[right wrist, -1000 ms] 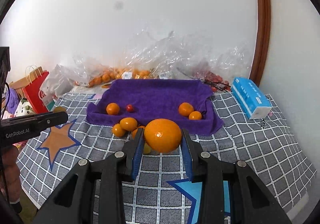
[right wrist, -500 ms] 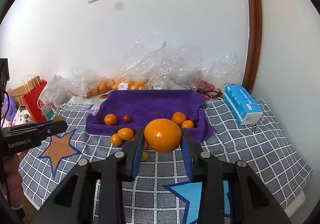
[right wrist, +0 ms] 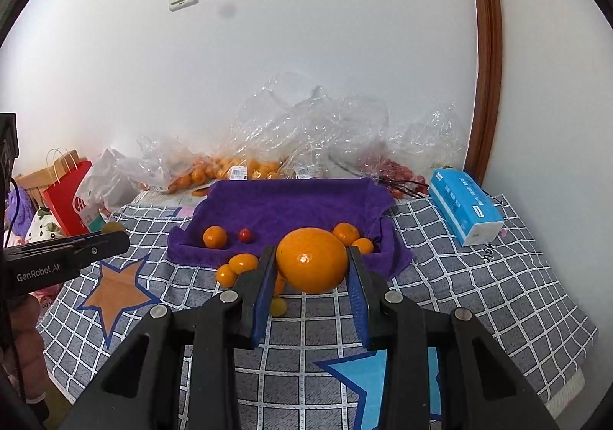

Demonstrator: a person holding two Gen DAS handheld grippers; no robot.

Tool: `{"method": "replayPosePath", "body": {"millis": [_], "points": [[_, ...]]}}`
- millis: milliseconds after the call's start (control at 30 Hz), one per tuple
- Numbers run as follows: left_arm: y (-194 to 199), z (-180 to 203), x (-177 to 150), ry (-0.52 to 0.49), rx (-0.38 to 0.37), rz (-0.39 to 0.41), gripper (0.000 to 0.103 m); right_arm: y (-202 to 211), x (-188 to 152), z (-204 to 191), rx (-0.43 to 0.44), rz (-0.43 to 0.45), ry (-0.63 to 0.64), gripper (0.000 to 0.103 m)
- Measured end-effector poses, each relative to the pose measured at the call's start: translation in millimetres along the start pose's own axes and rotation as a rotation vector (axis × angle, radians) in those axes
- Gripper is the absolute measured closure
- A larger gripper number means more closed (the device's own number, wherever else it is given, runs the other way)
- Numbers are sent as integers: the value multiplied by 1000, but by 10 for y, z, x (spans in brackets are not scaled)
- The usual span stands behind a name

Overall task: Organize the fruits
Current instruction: 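Lift and carry the orange with the right tool while the left tool carries the yellow-green fruit toward the towel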

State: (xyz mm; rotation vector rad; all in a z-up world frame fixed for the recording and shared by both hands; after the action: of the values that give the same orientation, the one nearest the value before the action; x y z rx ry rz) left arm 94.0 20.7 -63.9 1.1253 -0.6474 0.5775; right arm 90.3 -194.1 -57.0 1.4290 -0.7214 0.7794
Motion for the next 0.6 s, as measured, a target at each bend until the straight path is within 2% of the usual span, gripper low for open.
{"method": "replayPosePath", "body": {"millis": [600], "points": [[-80, -17, 123, -4, -1, 2, 75, -103, 67, 16, -5, -5, -7, 67]]}}
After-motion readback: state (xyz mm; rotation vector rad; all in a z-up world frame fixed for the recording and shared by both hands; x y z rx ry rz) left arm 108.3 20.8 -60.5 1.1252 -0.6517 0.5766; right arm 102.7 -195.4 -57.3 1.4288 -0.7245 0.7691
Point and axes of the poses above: each gripper's, at about its wrist camera, not at the fingertips, and y roughly against the way its jaws point, z to its right, x to its top, the point moved 3 cm from there along -y, roughly the way its jaws point, and after that the axes turned 6 degrees about -x, right-handed, at the moved point
